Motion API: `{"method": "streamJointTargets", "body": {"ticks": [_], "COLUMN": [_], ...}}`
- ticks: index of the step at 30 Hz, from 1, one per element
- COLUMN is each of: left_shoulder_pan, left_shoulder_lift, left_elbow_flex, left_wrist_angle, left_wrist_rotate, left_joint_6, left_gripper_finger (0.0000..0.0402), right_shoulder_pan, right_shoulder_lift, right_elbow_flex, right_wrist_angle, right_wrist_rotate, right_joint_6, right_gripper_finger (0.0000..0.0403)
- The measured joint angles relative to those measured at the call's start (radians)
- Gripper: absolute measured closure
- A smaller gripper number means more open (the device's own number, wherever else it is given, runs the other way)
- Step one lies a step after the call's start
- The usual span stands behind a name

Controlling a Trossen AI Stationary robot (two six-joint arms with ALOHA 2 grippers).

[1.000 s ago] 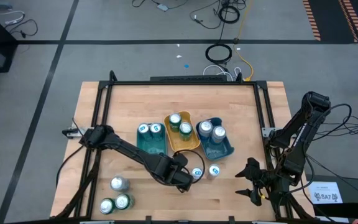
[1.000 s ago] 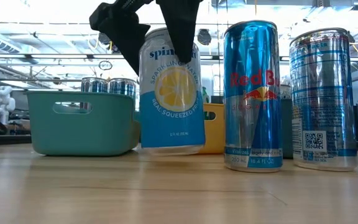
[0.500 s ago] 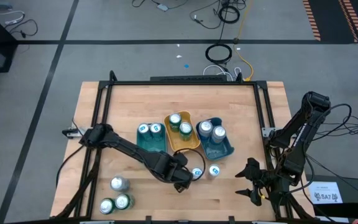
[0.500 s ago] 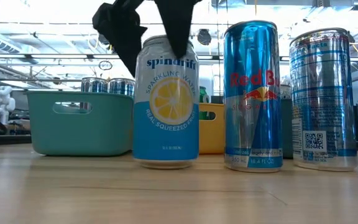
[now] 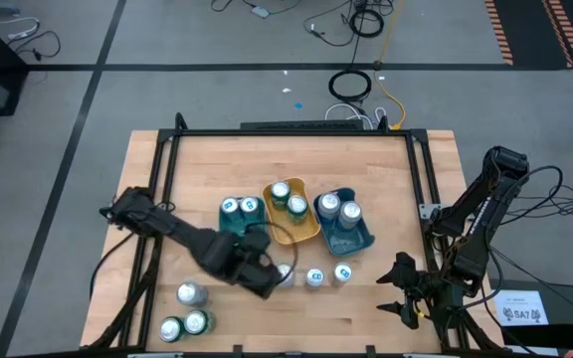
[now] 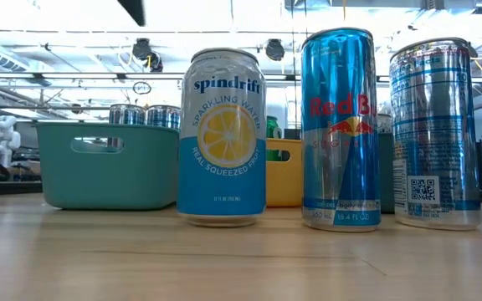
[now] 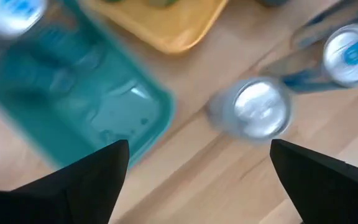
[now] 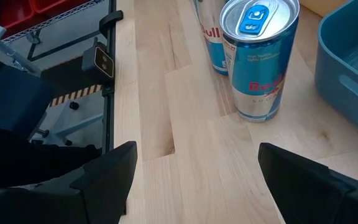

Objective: Sort soda cans
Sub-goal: Move the blue and white soda can to the center

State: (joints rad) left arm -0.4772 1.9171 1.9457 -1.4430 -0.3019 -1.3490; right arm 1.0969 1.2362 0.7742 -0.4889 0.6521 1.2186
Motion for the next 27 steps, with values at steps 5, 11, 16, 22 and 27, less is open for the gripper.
{"method": "streamJointTargets", "body": {"ticks": [5,11,16,22,27], "left_shoulder_pan": [-0.089,-0.199,-0.255,-0.280,-0.319], "left_shoulder_lift": [-0.021,-0.038,-0.039,-0.038,-0.038], "left_elbow_flex": [-0.032,-0.121,-0.121,-0.123,-0.138], "left_wrist_angle": [-0.119,-0.125,-0.116,-0.128,-0.127], "left_wrist_rotate": [-0.002,0.032,0.045,0.091,0.154], "left_joint_6": [-0.289,-0.473,-0.505,-0.530,-0.555], "left_gripper_finger": [0.0002,0.0002,0.0002,0.0002,0.0002], "right_shoulder_pan": [0.000,0.000,0.000,0.000,0.000], "right_shoulder_lift": [0.000,0.000,0.000,0.000,0.000], "right_elbow_flex": [0.000,0.000,0.000,0.000,0.000], "right_wrist_angle": [0.000,-0.001,-0.001,0.003,0.015], "right_wrist_rotate": [0.000,0.000,0.000,0.001,0.000], "right_joint_6": [-0.004,-0.027,-0.026,-0.026,-0.003], "right_gripper_finger": [0.0076,0.0076,0.0076,0.0076,0.0076]}}
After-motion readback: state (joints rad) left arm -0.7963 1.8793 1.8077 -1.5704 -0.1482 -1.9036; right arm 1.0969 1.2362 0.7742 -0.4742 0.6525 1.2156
